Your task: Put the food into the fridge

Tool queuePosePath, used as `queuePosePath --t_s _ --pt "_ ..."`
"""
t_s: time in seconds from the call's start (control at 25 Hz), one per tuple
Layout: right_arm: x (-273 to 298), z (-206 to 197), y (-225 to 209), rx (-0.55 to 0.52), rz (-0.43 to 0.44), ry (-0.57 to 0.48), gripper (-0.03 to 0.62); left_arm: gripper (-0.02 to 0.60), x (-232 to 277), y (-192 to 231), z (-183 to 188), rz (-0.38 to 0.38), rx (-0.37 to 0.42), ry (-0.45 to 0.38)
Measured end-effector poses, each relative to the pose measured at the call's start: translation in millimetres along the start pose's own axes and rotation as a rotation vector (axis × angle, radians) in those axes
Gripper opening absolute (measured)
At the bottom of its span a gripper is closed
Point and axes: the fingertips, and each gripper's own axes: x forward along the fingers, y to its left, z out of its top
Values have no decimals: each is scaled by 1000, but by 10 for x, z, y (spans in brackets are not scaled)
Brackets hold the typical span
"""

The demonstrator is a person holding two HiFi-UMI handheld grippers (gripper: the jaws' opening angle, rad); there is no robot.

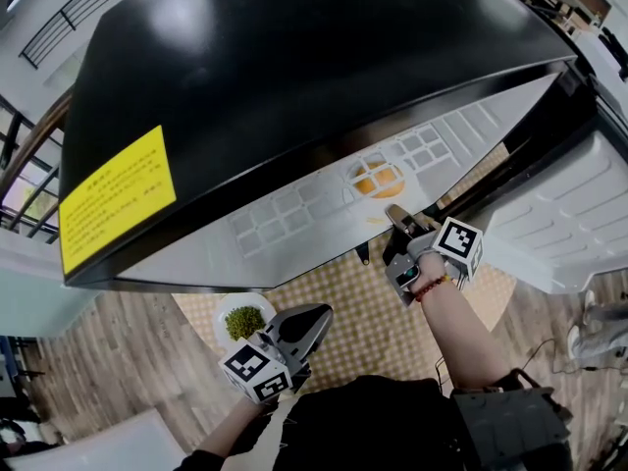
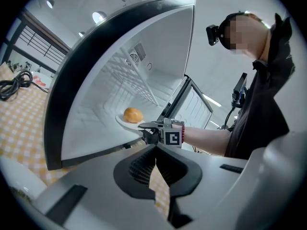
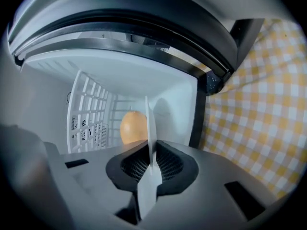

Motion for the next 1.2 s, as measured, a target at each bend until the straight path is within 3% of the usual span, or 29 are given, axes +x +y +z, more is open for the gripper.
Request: queuePosePath --t_s 0.2,0.56,1.2 --pt "24 30 25 -33 -13 3 35 12 -30 34 -4 13 -29 -15" --pt "107 83 98 -72 -60 -15 35 12 -59 18 57 18 -11 -24" --pt "114 206 22 -131 -198 -182 32 12 -57 -133 50 2 1 -27"
